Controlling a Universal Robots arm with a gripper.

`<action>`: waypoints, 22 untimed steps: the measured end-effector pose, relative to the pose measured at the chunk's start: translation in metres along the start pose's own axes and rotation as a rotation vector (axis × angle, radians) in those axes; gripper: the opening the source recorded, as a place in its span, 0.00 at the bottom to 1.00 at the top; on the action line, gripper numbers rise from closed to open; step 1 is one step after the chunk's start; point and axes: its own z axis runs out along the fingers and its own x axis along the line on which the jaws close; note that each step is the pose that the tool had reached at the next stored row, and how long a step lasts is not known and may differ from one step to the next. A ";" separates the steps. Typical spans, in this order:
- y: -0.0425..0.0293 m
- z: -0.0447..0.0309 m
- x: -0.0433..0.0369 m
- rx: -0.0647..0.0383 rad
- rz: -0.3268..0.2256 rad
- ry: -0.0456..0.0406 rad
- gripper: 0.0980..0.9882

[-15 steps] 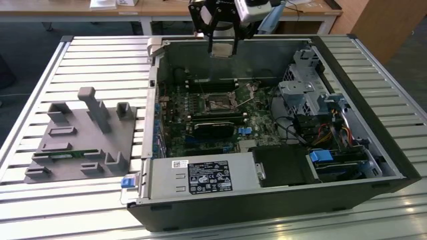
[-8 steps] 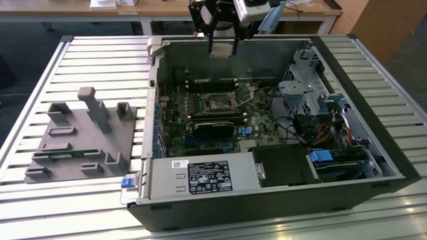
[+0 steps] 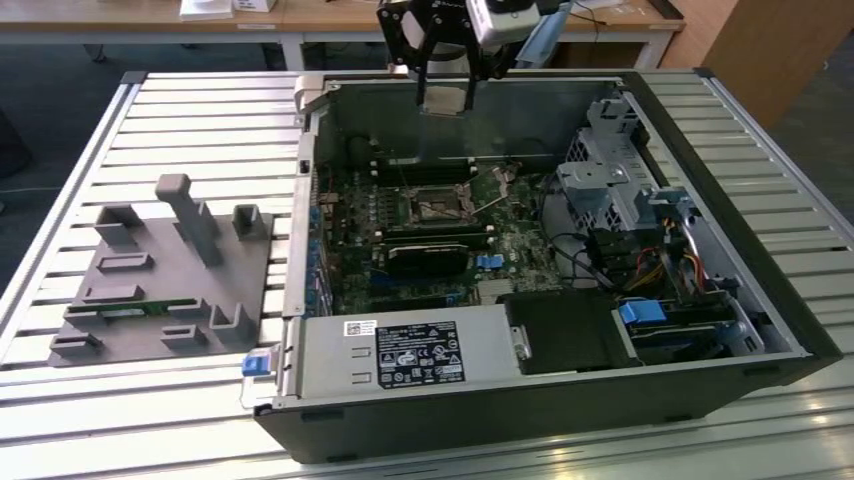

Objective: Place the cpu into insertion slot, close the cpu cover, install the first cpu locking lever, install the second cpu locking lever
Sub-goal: 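Place the cpu into insertion slot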

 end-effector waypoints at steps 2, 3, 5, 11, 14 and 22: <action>0.0000 0.0000 0.0000 0.000 0.004 -0.0004 0.50; 0.0000 0.0000 0.0000 0.000 0.006 -0.0006 0.50; 0.0000 0.0000 0.0000 0.000 0.010 -0.0009 0.50; 0.0000 0.0000 0.0000 0.000 0.021 -0.0018 0.50; 0.0000 0.0000 0.0000 0.000 0.026 -0.0023 0.50; 0.0000 0.0000 0.0000 -0.001 0.039 -0.0035 0.50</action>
